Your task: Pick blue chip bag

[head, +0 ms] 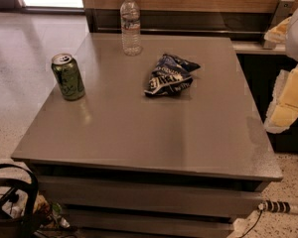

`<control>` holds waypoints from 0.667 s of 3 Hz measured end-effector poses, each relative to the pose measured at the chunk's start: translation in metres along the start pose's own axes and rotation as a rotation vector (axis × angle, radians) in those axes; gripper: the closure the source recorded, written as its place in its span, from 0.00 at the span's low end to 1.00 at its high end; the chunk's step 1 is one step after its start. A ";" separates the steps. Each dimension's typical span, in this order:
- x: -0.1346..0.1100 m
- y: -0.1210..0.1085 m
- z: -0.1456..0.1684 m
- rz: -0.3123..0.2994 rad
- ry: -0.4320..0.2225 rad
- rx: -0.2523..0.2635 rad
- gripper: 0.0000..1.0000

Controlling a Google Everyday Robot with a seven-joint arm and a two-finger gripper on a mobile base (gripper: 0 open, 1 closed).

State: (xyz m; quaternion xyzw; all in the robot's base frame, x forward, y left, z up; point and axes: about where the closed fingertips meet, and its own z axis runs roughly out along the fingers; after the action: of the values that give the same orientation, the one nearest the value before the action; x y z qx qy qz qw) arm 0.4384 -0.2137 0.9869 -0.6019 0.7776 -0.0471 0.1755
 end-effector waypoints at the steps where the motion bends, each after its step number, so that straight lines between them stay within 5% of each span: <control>1: -0.002 -0.001 0.001 -0.003 -0.004 0.003 0.00; 2: -0.035 -0.024 0.018 -0.048 -0.066 0.051 0.00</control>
Offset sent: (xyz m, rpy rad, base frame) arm 0.0840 0.0661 -0.0103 0.0799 -0.1557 0.1227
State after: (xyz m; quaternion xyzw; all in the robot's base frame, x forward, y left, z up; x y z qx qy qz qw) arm 0.4742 -0.1848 0.9842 -0.6171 0.7552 -0.0514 0.2152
